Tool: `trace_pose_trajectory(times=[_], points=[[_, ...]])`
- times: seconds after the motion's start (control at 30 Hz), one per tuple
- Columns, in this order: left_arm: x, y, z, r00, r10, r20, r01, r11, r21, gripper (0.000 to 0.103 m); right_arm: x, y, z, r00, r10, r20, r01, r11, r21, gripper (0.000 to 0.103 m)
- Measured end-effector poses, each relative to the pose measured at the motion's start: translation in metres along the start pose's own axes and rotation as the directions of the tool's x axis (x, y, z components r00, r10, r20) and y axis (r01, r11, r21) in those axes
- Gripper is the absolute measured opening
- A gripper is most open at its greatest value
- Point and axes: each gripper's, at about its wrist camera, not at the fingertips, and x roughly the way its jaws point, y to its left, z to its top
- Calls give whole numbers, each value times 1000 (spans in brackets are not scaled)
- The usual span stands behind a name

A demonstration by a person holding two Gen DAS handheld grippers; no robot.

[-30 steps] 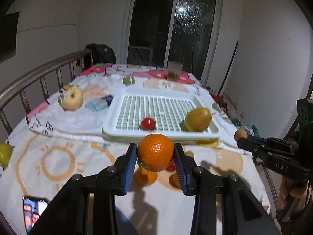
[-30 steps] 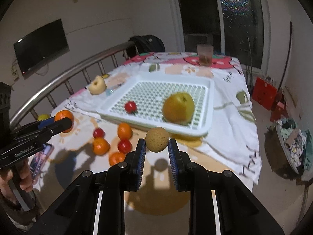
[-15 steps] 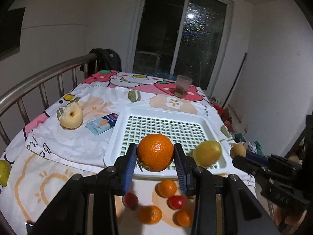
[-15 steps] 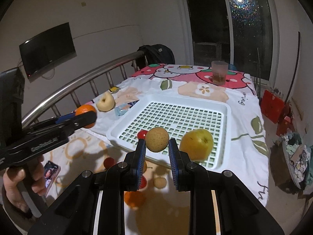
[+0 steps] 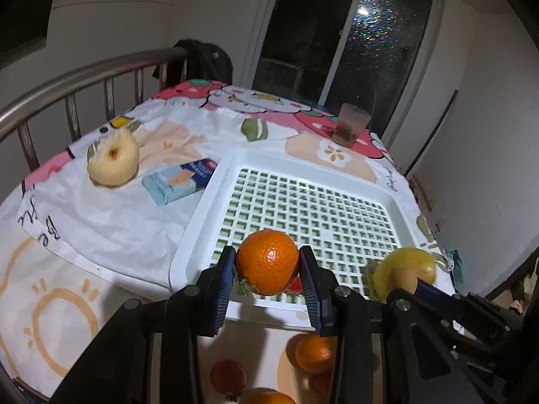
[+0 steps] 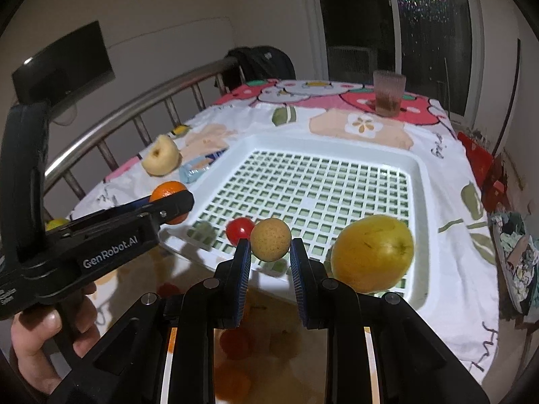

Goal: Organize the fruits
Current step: 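Carry the kiwi and mandarin into the white basket and open both grippers, then withdraw both grippers and move toward another kiwi and mandarin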

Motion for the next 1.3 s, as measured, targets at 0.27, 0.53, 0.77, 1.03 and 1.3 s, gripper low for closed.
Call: trace_pose_trajectory(times=[0.27,0.53,0.77,1.03,1.3], points=[[28,12,-9,999,8,-53,-9,1000,-18,40,39,1,-4,997,-32,-66,31,1000,-2,23],[46,13,-15,995,34,-91,-33,999,6,40,66,-3,-7,991,-70,-114,71,997,5,23],[47,10,-16,995,46,-83,-43,998,35,42,69,-4,-7,989,-96,-111,95,995,-8,31],[-10,17,-3,996,4,91,-3,1000,-9,98,25,-4,-5,999,-38,28,38,999,27,87],[-71,12,7,965,-26,261,23,1000,13,103,-50,-11,-2,966,-48,254,30,997,72,103]])
